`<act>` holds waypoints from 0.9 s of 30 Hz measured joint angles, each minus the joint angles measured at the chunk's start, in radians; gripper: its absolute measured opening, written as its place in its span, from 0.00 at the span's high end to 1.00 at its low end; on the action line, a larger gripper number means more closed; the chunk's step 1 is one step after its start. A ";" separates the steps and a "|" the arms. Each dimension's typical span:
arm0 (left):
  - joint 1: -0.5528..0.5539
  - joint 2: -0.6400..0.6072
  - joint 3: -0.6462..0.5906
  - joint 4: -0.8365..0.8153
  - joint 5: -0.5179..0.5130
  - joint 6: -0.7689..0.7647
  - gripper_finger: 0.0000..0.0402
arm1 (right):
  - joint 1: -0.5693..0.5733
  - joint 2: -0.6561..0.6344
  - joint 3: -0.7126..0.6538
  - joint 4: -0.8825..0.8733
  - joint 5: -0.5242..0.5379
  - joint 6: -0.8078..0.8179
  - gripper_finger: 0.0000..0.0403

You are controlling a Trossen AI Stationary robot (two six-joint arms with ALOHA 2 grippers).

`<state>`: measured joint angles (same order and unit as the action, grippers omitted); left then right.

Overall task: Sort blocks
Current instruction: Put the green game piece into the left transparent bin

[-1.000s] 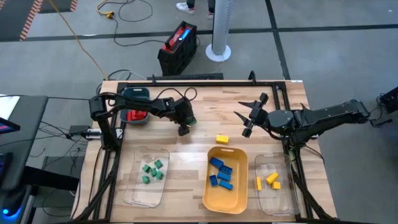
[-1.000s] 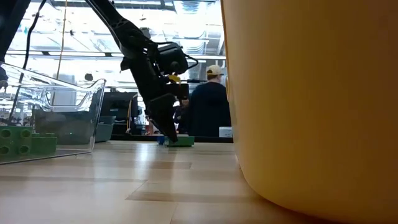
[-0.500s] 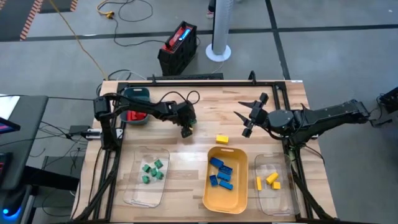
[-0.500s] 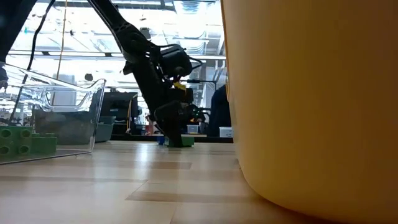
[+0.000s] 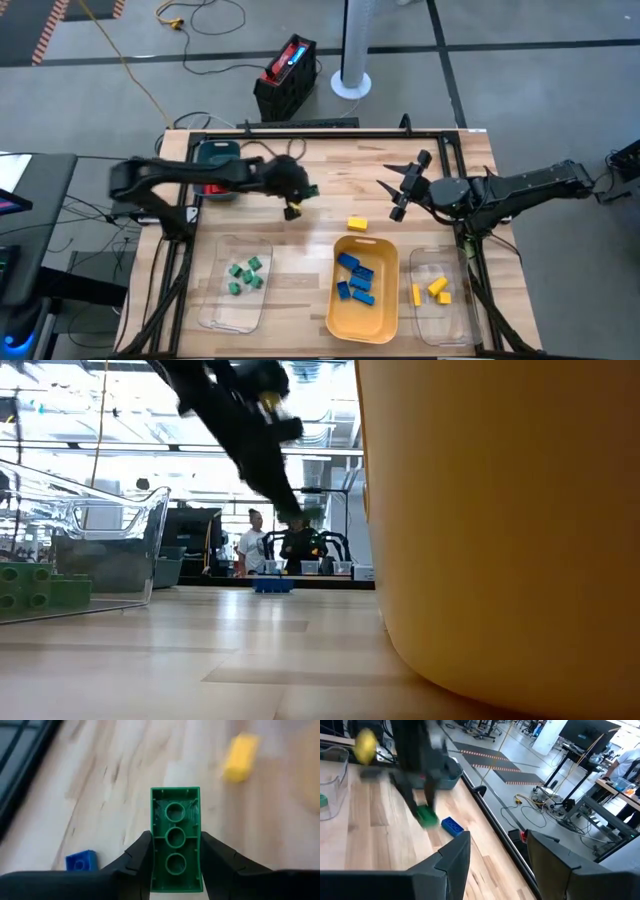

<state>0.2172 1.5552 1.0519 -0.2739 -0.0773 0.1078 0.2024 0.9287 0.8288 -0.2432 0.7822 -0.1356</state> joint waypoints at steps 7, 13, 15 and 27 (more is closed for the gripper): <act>-0.142 -0.315 -0.003 -0.254 0.300 -0.057 0.71 | -0.009 0.000 0.000 -0.017 0.000 0.005 0.49; -0.355 -0.455 -0.027 -0.497 0.343 -0.307 0.71 | -0.015 0.000 0.000 -0.014 0.000 0.023 0.49; -0.435 -0.478 -0.051 -0.529 0.335 -0.397 0.71 | -0.015 0.000 0.000 -0.011 0.000 0.028 0.49; -0.614 -0.450 -0.260 -0.577 0.148 -0.884 0.47 | -0.015 0.000 0.000 -0.001 0.000 0.041 0.49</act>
<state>-0.3973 1.1054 0.7915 -0.8505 0.0704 -0.7758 0.1871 0.9287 0.8291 -0.2440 0.7826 -0.0948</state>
